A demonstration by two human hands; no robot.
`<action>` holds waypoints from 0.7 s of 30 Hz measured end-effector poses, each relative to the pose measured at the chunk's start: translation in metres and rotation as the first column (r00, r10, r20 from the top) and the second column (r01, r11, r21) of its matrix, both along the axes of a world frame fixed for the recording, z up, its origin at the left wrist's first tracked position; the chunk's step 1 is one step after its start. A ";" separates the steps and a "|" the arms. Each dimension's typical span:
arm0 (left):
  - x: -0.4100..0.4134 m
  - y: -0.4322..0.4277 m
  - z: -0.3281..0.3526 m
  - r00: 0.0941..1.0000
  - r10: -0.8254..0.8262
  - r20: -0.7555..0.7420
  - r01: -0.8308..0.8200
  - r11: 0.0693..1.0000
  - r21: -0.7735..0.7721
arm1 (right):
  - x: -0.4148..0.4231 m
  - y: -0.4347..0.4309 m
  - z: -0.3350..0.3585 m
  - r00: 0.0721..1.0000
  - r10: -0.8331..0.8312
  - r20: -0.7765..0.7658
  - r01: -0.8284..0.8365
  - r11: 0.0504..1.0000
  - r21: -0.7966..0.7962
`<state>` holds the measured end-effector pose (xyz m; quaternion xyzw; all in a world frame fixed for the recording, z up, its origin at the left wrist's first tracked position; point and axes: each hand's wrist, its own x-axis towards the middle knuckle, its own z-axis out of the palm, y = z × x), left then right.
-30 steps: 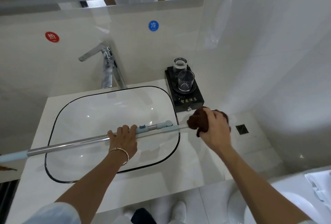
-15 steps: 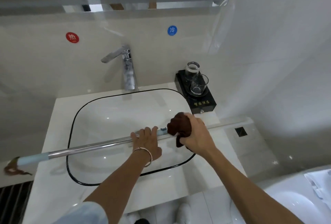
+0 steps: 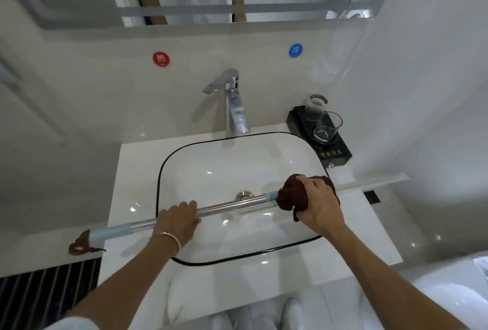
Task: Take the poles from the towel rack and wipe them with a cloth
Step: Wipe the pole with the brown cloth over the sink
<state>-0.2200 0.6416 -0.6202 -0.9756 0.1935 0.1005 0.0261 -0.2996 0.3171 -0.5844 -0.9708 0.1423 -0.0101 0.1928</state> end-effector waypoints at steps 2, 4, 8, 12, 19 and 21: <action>0.000 -0.005 0.004 0.999 -0.025 -0.049 0.028 0.998 0.064 | 0.001 0.015 0.003 0.997 -0.081 0.020 0.081 0.996 -0.032; 0.003 -0.007 0.005 0.996 -0.060 -0.069 0.066 0.995 0.079 | 0.005 0.030 0.005 0.991 -0.127 0.030 0.129 0.990 -0.060; 0.002 -0.002 0.005 0.993 -0.086 -0.081 0.093 0.991 0.094 | 0.009 0.052 0.004 0.996 -0.092 0.007 0.093 0.993 -0.077; 0.004 -0.003 0.001 0.992 -0.104 -0.074 0.112 0.988 0.105 | 0.008 0.078 0.005 0.999 -0.048 -0.003 0.048 0.995 -0.089; -0.003 -0.006 0.008 0.992 -0.067 -0.108 0.081 0.988 0.132 | -0.002 0.161 -0.005 0.992 0.093 0.091 -0.086 0.993 -0.078; -0.003 -0.004 0.012 0.987 -0.044 -0.154 0.062 0.992 0.110 | -0.002 0.176 0.008 0.989 0.132 0.061 -0.138 0.984 0.108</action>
